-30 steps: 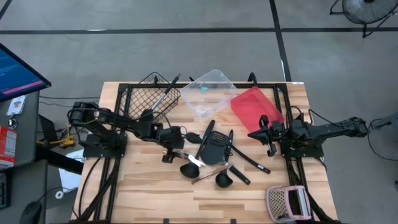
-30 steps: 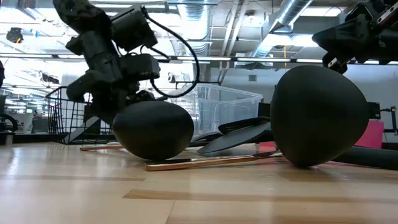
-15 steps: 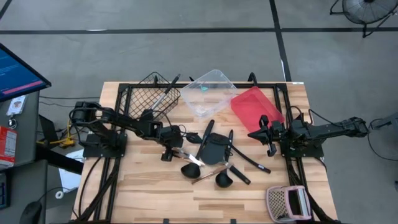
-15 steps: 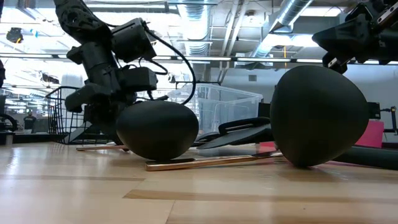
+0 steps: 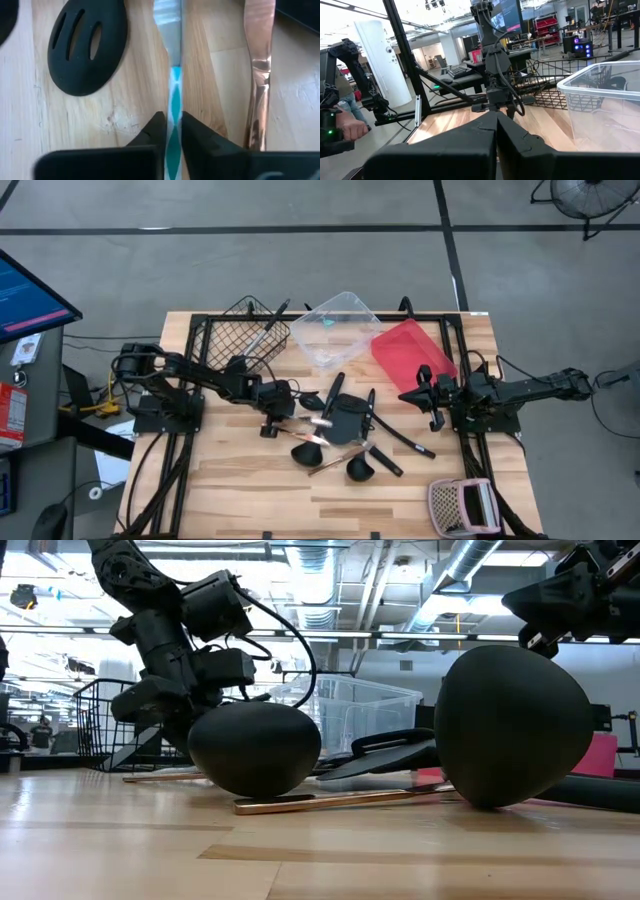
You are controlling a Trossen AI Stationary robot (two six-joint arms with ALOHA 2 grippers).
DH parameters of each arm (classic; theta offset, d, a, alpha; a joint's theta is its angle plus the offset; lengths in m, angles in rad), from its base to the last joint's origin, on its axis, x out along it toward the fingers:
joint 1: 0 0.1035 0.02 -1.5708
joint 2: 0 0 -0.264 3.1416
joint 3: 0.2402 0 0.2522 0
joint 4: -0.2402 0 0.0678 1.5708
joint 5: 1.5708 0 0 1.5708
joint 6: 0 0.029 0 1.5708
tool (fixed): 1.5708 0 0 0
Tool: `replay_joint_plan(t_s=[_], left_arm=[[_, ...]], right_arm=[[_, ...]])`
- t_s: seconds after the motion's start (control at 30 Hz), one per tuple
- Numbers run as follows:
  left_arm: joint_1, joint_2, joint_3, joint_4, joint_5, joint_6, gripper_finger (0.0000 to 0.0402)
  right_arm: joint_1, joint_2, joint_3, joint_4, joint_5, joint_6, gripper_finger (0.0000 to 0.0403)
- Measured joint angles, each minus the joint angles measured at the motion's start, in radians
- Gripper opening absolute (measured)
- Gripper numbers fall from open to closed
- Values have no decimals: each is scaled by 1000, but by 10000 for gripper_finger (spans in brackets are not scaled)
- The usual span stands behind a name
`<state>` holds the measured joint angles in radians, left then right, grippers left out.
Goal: Pick & Place Kitchen Items
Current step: Put the blue knife into the red bin
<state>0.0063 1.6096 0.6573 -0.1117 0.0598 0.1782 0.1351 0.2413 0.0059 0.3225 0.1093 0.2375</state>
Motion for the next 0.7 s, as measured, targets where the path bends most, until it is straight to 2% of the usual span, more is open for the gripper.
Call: replay_joint_plan(t_s=[0.2,0.37,0.53,0.7], left_arm=[[0,0,-1,0,2,-7,10],[-1,-26,-4,-7,10,-108,8],[-2,-114,-6,-7,0,-227,7],[-2,-258,-6,11,-14,-360,7]], right_arm=[[0,0,0,0,0,0,0],[0,0,0,0,0,0,0],[0,0,0,0,0,0,0],[0,0,0,0,0,0,0]])
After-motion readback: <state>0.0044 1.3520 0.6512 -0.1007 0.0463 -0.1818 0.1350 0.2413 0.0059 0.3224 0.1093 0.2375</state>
